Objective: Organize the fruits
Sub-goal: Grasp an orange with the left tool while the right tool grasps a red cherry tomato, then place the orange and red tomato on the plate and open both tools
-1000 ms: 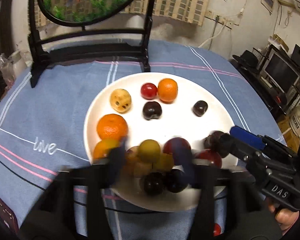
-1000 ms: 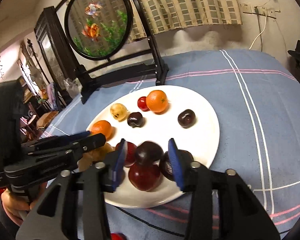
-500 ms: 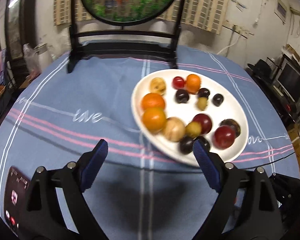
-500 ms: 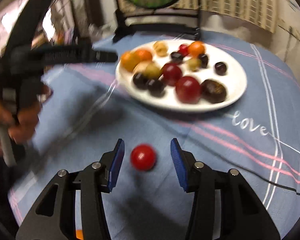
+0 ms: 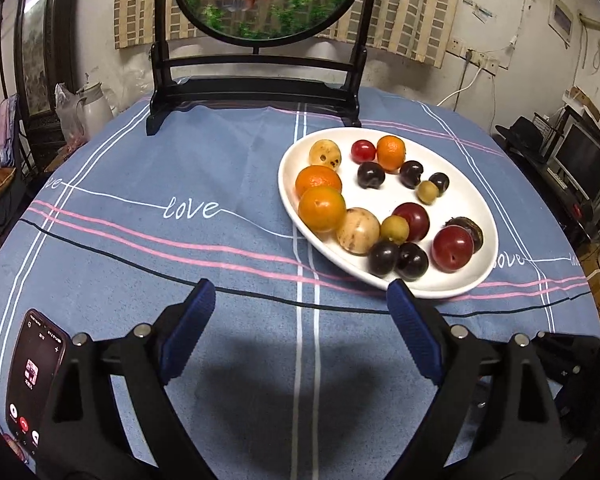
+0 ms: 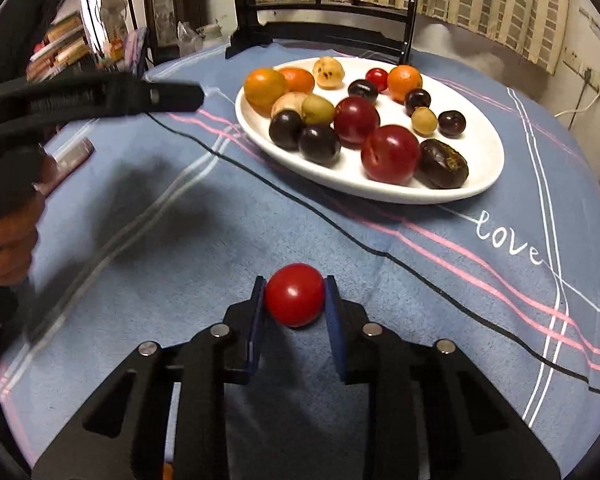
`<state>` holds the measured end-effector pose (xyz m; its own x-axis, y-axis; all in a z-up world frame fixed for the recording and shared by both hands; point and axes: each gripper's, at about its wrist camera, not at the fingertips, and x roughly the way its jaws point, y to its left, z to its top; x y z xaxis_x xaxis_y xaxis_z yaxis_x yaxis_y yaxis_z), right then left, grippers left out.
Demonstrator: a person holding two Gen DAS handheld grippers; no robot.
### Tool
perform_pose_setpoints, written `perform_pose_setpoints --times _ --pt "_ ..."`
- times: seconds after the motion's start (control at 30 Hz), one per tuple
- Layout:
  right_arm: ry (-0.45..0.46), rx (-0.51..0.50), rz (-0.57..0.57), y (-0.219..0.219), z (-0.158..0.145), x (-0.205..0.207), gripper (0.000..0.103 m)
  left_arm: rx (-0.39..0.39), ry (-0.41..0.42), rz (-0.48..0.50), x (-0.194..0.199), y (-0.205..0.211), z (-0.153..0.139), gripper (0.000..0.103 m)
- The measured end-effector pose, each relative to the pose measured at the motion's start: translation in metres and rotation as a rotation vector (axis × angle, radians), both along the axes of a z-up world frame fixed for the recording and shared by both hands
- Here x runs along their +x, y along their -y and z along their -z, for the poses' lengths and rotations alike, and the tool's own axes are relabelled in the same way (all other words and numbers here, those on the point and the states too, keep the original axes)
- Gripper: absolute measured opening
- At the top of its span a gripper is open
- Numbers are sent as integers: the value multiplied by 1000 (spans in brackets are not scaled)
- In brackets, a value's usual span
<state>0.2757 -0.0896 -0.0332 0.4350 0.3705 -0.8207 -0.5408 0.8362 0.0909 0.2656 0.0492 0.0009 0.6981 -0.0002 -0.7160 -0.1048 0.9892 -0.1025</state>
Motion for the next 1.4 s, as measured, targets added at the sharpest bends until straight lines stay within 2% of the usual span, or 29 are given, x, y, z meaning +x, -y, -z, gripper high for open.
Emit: perform_pose_setpoints --times 0.07,0.13,0.23,0.3,0.4,0.43,0.47,0.57,0.73,0.93,1.0,1.07,1.27,1.4 --pt "6 48 27 10 -9 1 28 13 -3 41 -3 6 0 89" --pt "15 80 64 22 -17 3 28 0 -12 170 -11 20 -1 87" --pt "5 124 102 37 -23 4 29 -86 -25 441 -40 51 -5 87" --pt "4 143 125 44 -25 5 29 -99 -14 607 -70 74 -3 87" --pt "12 151 144 50 -27 5 28 -72 -17 741 -106 100 11 82" --pt "10 156 145 50 -27 6 28 -73 -34 766 -113 106 17 77" --pt "11 158 146 50 -27 6 28 -66 -47 779 -117 110 21 72" --pt "-5 163 142 48 -25 6 28 -7 -60 793 -126 123 30 69" --pt "-11 164 131 47 -25 4 28 11 -82 784 -127 129 37 56" --pt "-13 169 133 47 -26 3 28 59 -104 804 -137 135 42 53" --pt "-13 181 137 50 -27 3 28 69 -111 805 -141 138 44 47" --pt "-16 181 141 50 -26 4 28 70 -124 796 -140 140 46 39" --pt "3 184 144 51 -28 2 28 1 -120 762 -131 129 43 39" --pt "9 199 126 50 -31 5 29 -46 -60 674 -116 106 22 39"
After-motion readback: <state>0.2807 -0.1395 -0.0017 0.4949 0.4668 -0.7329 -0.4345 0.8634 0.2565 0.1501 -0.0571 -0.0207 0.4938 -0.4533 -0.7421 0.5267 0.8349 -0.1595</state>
